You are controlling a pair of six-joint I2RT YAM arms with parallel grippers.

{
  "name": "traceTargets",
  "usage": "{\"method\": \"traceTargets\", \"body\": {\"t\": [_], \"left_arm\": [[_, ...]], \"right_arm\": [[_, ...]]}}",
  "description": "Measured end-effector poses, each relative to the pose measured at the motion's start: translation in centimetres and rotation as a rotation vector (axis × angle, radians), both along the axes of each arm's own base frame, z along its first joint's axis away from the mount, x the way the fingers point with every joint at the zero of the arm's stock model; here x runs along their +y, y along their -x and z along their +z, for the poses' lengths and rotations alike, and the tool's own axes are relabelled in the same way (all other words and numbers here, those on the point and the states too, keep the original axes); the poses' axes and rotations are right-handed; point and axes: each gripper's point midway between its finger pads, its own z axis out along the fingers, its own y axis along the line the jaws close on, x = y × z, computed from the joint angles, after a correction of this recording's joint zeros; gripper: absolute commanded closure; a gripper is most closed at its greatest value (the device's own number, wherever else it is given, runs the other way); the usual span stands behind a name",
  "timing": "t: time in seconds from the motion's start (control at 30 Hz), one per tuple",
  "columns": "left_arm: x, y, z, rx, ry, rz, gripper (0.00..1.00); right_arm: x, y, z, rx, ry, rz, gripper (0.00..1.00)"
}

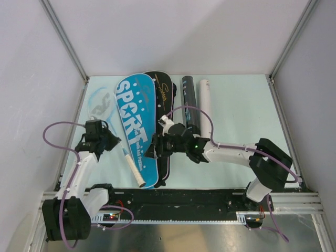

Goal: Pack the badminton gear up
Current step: Pick up the racket from the center of the board.

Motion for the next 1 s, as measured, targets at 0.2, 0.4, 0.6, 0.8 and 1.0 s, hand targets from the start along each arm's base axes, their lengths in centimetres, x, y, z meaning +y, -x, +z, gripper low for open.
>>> {"method": "traceTargets", "body": {"t": [0.2,0.4,0.6,0.8,1.0], "left_arm": [[-3.5,1.1,-0.6,-0.018,0.05,-0.091,1.0],[-4.5,1.1,-0.9,-0.041,0.101,-0.093,1.0],[-5.0,0.8,-0.4,-0.068,0.123,-0.102,1.0],[-5.5,0.8,-0.2,-0.084,0.14,-0.12,1.0],[-5.9,1.3,0.1,-0.098,0.159,-0.136,1.0]], "right_arm": [[2.6,0.6,0.7,0.034,-0.039,0.047,0.32],[4.3,0.7,-0.3,0.09,-0.054,0.069,0.33],[5.2,1.0,-2.9,0.146,-0.024,0.087,0.36],[5.8,1.1,-3.3,0.16,-0.023,0.111,0.42],[6.2,1.6,-4.0,0.181,-0.019,0.14,0.51]]}}
